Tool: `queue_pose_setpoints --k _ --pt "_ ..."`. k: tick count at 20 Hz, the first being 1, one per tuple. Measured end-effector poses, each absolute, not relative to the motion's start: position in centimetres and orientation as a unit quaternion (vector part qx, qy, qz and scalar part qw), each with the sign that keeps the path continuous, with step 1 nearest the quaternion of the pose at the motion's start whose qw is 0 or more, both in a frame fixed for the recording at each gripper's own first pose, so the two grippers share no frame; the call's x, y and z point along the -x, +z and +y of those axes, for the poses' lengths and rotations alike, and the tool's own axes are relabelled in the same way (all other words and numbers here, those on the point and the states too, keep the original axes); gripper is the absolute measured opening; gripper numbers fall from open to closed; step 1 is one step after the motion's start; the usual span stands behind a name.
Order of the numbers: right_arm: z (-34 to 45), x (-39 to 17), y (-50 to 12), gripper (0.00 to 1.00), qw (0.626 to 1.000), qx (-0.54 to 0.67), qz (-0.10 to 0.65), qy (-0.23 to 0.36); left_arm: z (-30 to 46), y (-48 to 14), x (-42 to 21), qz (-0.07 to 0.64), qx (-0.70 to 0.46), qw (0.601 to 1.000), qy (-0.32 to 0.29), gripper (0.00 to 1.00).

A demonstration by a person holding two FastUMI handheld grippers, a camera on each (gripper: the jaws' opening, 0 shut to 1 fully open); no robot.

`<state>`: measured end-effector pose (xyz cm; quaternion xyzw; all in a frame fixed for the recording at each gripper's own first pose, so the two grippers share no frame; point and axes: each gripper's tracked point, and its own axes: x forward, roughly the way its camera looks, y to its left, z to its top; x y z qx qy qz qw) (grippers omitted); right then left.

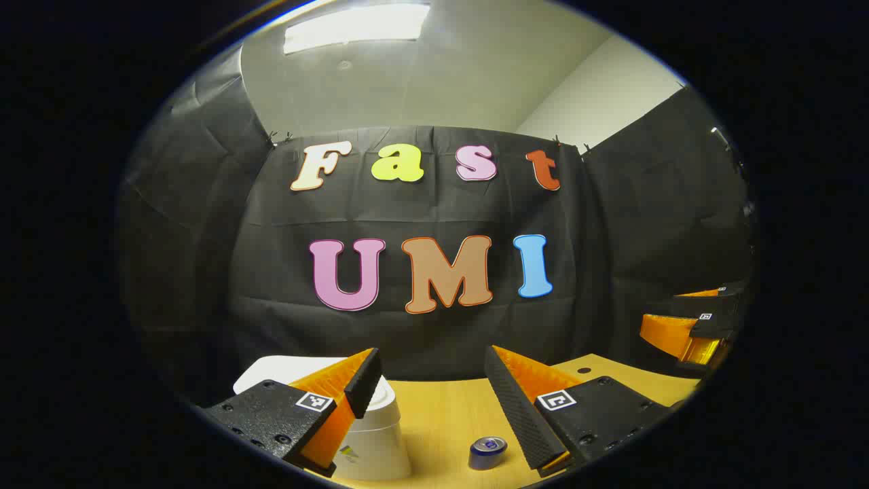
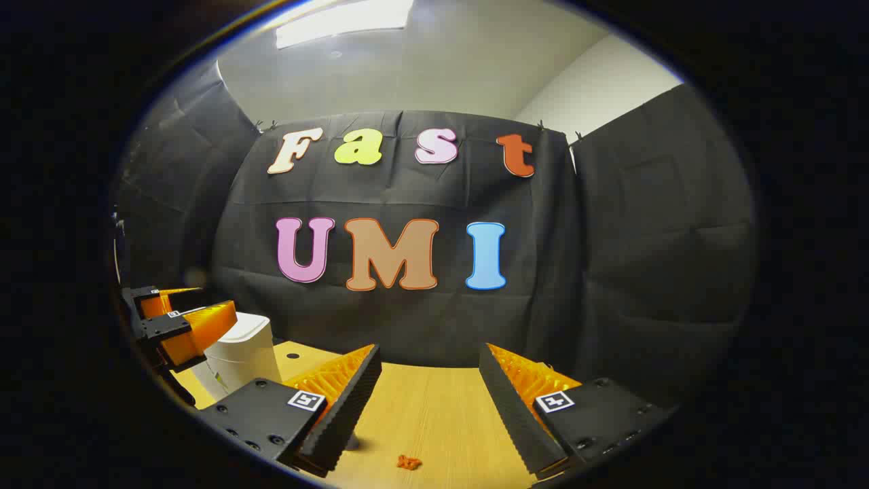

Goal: Press the lid of the desktop garbage bin to open it, pick up the crumpled paper on the desktop and throw it into the bin, then pick up the pop can on the desktop and drop it into the bin, and finally close the garbage bin lid.

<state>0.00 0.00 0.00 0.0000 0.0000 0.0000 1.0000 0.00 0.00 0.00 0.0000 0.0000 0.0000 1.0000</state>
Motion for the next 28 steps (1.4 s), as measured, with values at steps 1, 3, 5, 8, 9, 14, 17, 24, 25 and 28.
queue_pose_setpoints --k 1,3,5,8,9,14,17,24,25,28 --pt "-0.1 -0.1 -0.1 0.96 1.0 -0.002 0.002 0.002 0.2 -0.1 -0.1 0.0 0.0 1.0 0.002 0.93" --pt "-0.2 0.0 0.1 0.96 1.0 0.002 0.005 0.003 0.6 -0.4 0.0 0.003 0.005 1.0 0.005 0.93" --pt "0.2 0.2 0.2 0.96 1.0 0.007 0.003 0.002 0.8 -0.7 -0.1 0.008 0.01 1.0 0.008 0.93" --pt "0.3 0.1 0.4 0.96 1.0 0.012 0.006 0.0 1.0 -1.0 -0.2 0.011 0.014 1.0 0.009 0.93" --pt "0.3 0.0 0.4 0.96 1.0 0.013 0.007 -0.001 1.0 -1.0 -0.2 0.011 0.016 1.0 0.008 0.93" --pt "0.3 -0.4 0.3 0.96 1.0 0.009 0.01 -0.006 0.6 -1.6 -0.1 0.019 0.025 1.0 0.0 0.93" --pt "0.3 -0.5 0.1 0.96 1.0 0.012 0.015 0.0 0.8 -2.0 0.0 0.026 0.026 0.999 0.0 0.93" --pt "0.0 -0.4 -0.2 0.96 0.999 0.014 0.023 0.017 1.4 -1.9 0.1 0.026 0.022 0.999 0.012 0.93" --pt "-0.1 -0.5 -0.2 0.96 0.999 0.011 0.024 0.019 1.4 -1.8 0.2 0.025 0.021 0.999 0.014 0.93" --pt "-0.6 -1.0 -0.6 0.96 0.999 0.015 0.029 0.018 1.2 -1.6 0.4 0.025 0.015 0.999 0.016 0.93"
